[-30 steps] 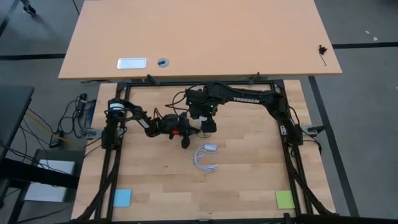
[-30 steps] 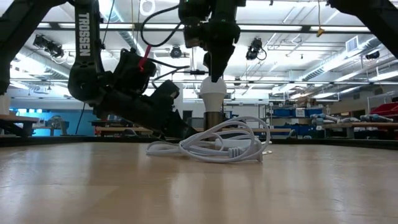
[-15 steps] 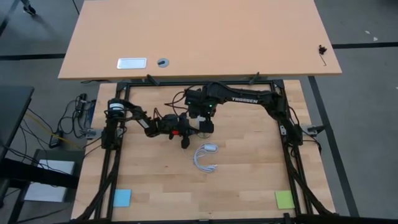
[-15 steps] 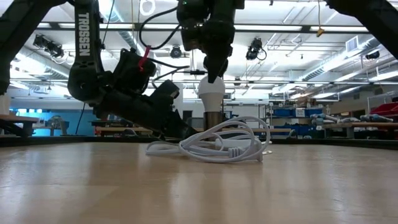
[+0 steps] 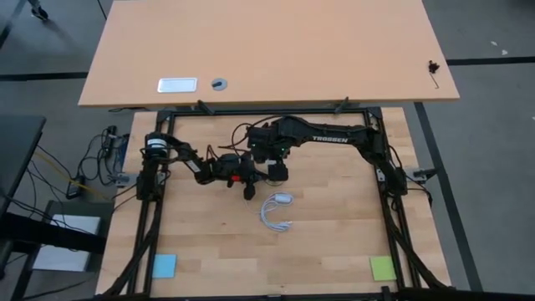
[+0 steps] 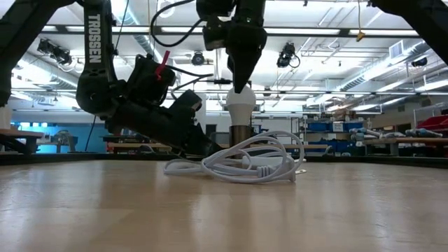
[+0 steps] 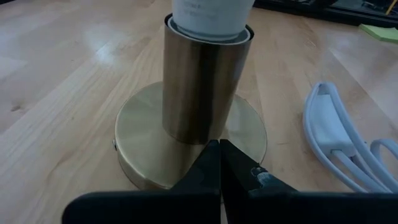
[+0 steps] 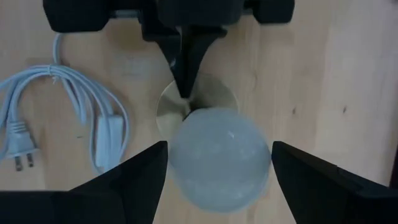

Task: Screw lightbulb
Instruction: Remove the white lightbulb from the golden lamp

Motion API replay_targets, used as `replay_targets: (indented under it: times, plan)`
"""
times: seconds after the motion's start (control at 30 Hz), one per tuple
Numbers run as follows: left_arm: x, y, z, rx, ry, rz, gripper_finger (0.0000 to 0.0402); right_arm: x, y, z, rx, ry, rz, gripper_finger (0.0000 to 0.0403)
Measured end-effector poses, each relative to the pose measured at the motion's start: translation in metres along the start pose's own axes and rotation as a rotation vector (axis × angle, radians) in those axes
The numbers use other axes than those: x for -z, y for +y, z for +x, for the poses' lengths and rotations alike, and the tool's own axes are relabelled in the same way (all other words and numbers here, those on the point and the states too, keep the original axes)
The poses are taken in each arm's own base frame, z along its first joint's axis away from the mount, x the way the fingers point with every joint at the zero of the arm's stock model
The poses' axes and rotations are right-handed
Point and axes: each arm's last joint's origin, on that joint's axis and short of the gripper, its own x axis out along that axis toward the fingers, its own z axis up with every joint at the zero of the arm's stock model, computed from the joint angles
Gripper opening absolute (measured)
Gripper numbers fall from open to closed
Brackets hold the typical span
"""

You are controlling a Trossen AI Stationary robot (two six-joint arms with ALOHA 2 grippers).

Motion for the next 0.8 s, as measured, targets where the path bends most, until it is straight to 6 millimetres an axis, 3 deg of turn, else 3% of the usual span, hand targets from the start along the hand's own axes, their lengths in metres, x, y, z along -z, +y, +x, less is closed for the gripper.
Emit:
replay_targets:
  times: [0.47,0.8]
  plan:
    - [0.000,0.000,0.000,0.004,0.001,-0.001,0.0000,0.002,-0.010,0.005,-0.088,0.003,0.128,0.0359]
    - [0.000,0.000,0.000,0.005,0.001,-0.004,0.0000,0.002,-0.010,0.007,-0.077,0.007,0.145,0.0341]
